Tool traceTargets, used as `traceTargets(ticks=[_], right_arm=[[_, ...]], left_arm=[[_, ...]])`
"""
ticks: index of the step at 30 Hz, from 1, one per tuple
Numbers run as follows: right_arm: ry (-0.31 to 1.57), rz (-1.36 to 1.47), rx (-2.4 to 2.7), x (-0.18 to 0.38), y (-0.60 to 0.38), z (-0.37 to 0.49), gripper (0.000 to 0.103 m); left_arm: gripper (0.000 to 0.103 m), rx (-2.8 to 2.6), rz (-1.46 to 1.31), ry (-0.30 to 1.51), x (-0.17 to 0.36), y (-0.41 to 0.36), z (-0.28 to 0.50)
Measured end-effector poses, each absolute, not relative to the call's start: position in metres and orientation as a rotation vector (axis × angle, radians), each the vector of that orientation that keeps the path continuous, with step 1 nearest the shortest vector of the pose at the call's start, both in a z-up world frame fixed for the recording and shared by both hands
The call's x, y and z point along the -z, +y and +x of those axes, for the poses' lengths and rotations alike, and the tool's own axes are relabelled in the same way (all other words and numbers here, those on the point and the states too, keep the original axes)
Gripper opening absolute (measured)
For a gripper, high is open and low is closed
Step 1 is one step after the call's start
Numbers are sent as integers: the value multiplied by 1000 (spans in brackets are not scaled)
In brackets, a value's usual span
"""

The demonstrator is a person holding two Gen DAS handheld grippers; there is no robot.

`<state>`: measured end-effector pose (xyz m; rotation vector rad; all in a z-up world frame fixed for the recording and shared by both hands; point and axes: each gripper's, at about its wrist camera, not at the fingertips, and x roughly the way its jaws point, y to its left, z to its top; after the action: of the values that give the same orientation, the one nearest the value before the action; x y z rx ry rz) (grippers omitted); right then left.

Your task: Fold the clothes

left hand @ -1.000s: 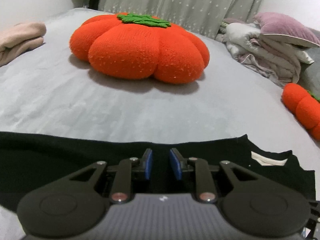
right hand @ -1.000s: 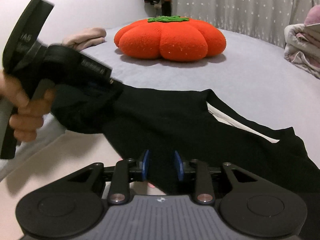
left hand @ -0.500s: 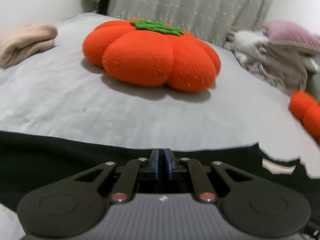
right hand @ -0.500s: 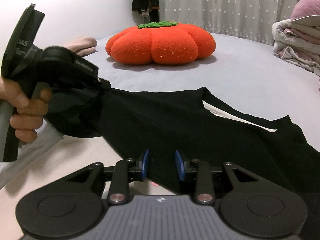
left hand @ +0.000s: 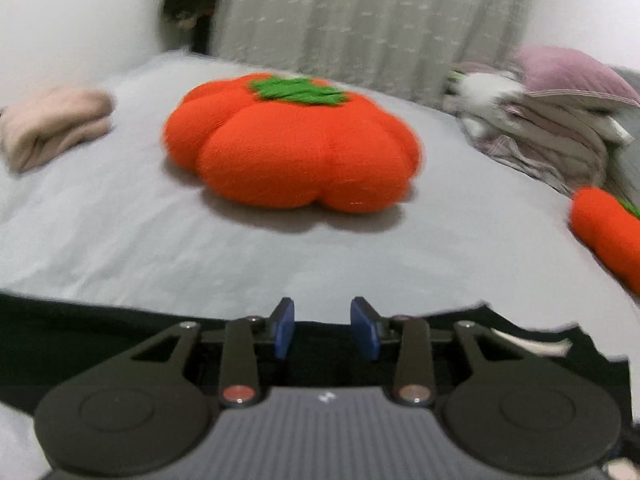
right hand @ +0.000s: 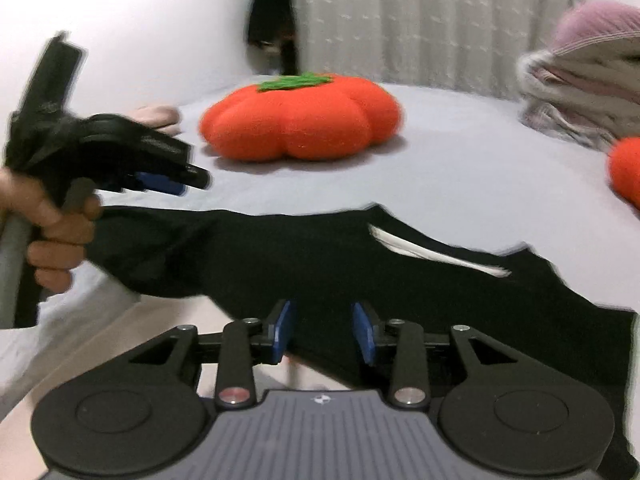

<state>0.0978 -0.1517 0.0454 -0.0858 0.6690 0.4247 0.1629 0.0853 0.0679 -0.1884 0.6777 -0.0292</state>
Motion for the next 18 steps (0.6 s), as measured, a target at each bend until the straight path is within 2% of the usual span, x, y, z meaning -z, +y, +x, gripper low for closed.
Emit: traceTargets(ticks=[6, 11, 16, 18], right_arm=[[837, 23, -279, -41, -231, 98, 35], [857, 5, -261, -39, -275, 76, 35], [937, 43, -279, -37, -309, 69, 33], [943, 58, -282, -39, -319, 70, 29]], left_arm=[[38, 170, -139, 746, -55, 39, 150], [38, 167, -87, 815, -35, 28, 148], [42, 162, -49, 837, -29, 27, 142], [42, 157, -32, 839, -29, 25, 140]])
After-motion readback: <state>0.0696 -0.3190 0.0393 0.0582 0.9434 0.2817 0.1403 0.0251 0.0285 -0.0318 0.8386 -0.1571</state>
